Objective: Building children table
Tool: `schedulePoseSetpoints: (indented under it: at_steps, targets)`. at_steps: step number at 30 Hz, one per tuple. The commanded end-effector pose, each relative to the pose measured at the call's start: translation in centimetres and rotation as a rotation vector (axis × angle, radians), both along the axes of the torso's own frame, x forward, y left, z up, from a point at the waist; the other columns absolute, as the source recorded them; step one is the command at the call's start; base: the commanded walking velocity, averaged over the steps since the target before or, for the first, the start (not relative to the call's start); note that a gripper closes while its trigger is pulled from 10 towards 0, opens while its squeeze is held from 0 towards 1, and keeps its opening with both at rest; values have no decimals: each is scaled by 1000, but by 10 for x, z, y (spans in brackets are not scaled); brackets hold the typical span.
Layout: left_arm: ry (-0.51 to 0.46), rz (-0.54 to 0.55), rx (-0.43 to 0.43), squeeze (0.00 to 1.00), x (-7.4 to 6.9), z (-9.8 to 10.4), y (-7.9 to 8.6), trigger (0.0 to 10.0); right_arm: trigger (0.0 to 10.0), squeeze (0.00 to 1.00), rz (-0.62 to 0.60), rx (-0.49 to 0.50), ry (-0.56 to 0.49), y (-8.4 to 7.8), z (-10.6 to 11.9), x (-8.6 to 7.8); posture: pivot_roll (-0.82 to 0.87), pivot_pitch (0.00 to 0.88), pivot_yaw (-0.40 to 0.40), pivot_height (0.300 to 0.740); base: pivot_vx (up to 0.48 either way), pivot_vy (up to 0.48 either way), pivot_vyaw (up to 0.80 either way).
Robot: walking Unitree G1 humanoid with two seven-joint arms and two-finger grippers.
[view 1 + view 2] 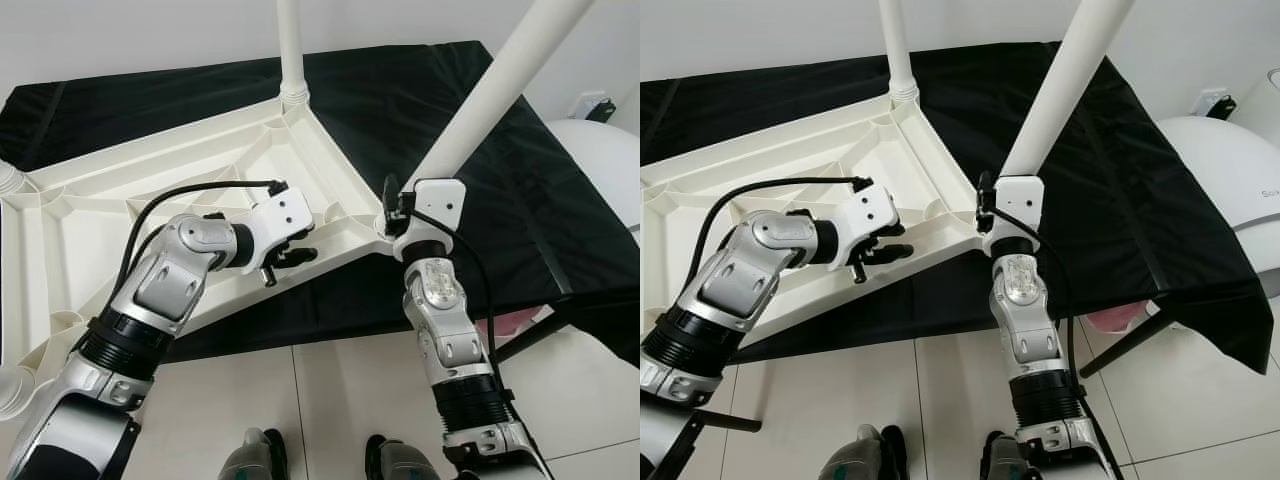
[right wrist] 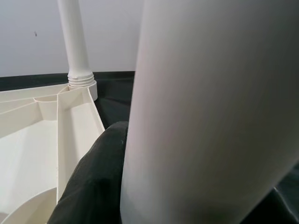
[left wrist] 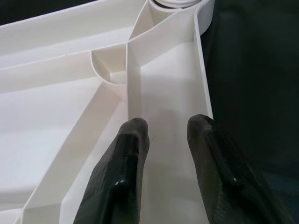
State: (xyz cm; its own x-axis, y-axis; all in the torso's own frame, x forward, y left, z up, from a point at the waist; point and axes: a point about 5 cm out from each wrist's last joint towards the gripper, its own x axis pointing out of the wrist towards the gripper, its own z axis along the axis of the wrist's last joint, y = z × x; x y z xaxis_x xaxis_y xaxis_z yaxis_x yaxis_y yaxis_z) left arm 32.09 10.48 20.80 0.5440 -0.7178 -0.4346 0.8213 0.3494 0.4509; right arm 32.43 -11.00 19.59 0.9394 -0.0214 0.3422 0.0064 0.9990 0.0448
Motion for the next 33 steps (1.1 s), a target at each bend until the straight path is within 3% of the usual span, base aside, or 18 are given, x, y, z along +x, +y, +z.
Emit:
schedulePoseSetpoints:
  at_steps: [1,2,17,23,33]
  targets:
    - [-46,56,-22,0,2,3,2,10000,2471,0,5,9,18,-3,-1,3,-117,148,55,740,0,0,0]
    - [-47,58,-24,0,2,3,2,10000,10000,0,10,9,19,-3,-1,3,-117,148,55,740,0,0,0]
    - [-57,80,-54,0,4,5,3,10000,10000,0,110,19,-28,-6,19,12,-118,125,41,740,0,0,0]
    - [-60,88,-64,0,4,5,3,10000,10000,0,227,-11,-13,-12,22,17,-119,128,35,740,0,0,0]
    - [-74,124,-117,0,6,7,-1,10000,10000,0,377,-126,16,-48,34,33,-118,145,21,740,0,0,0]
